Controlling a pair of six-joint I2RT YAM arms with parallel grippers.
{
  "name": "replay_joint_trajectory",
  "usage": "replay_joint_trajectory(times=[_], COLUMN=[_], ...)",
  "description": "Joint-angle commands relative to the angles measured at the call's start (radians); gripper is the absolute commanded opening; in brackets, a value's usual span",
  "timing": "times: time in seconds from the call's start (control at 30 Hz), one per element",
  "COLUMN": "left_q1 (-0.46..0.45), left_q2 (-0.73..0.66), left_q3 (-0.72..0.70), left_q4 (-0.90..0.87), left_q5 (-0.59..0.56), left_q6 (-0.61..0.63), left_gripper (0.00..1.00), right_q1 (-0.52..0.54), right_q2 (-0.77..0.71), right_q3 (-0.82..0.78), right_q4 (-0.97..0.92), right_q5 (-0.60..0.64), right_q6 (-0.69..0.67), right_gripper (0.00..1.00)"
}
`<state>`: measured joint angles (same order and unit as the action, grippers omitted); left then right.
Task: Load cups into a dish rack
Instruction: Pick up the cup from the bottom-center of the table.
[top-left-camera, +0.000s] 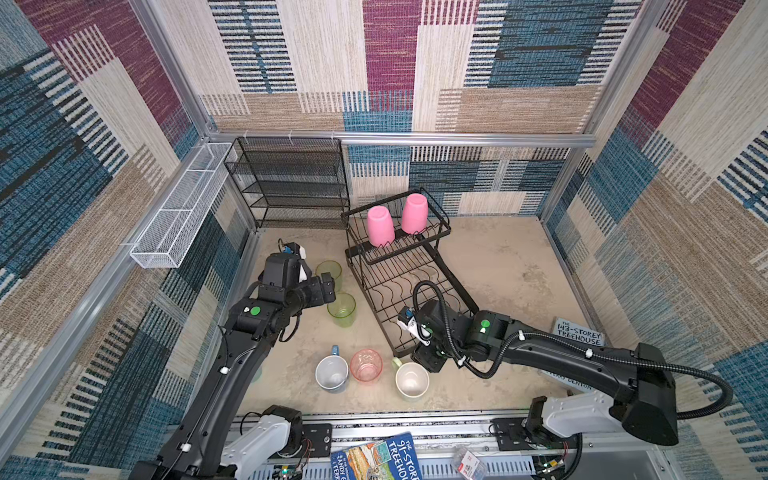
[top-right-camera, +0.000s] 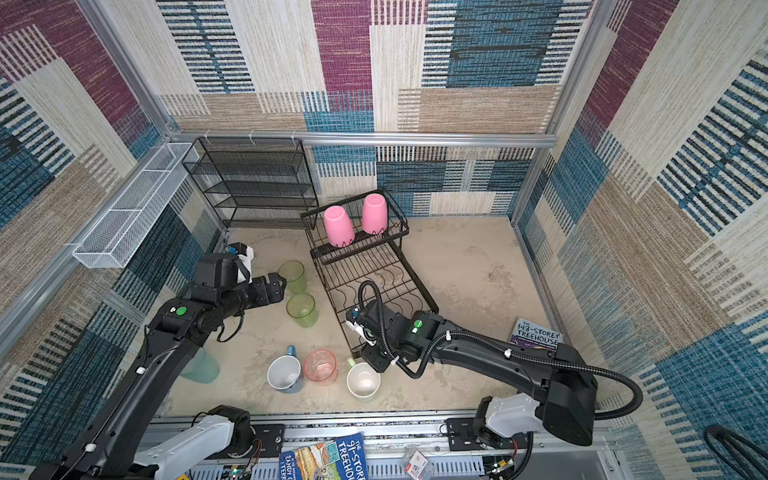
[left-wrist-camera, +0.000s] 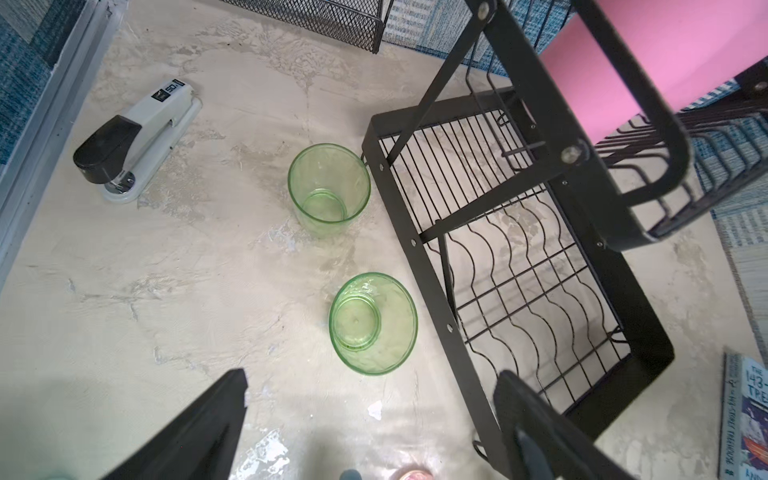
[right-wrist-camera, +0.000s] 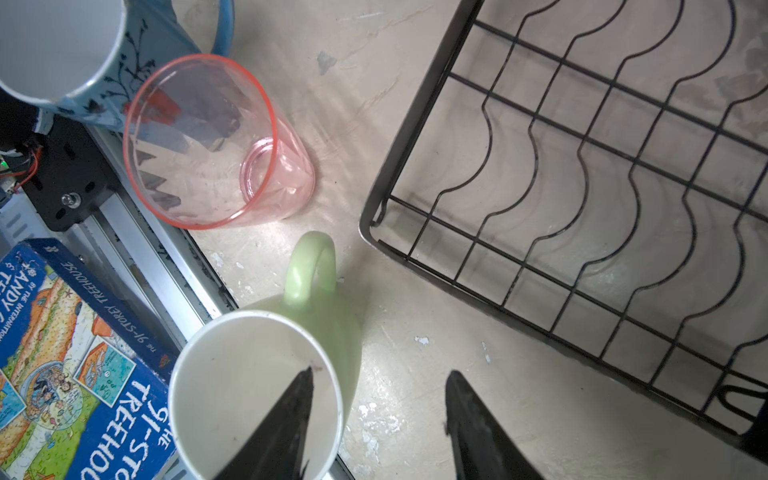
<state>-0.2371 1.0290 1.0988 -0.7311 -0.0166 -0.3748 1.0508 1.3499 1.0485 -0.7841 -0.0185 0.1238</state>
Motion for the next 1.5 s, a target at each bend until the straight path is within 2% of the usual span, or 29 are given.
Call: replay_joint_trajectory(times=[0.0, 0.43, 1.23, 1.47], left_q1=[0.004, 0.006, 0.007, 0.007], left_q2=[0.005, 0.022, 0.027, 0.015], left_q3=[-0.011, -0.040, -0.081, -0.094], left_q4=[-0.017, 0.004, 0.070, 0.082], left_q5=[0.042, 0.076, 0.102, 0.086], left_q6=[-0.013, -0.024, -0.061, -0.056], left_gripper=[0.95, 0.95, 0.92, 0.92], right_q1=[0.003, 0.006, 0.009, 0.010], right_q2=[0.009, 0.063, 0.178, 0.196], right_q3=[-0.005, 0.009, 0.050, 0.068], right_q4=[-0.021, -0.069, -0.084, -0.088], right_q5=[-0.036, -0.065, -0.043, -0.016], right_q6=[0.026, 0.048, 0.088, 0.097], right_gripper=[0.52, 0.51, 0.27, 0.15])
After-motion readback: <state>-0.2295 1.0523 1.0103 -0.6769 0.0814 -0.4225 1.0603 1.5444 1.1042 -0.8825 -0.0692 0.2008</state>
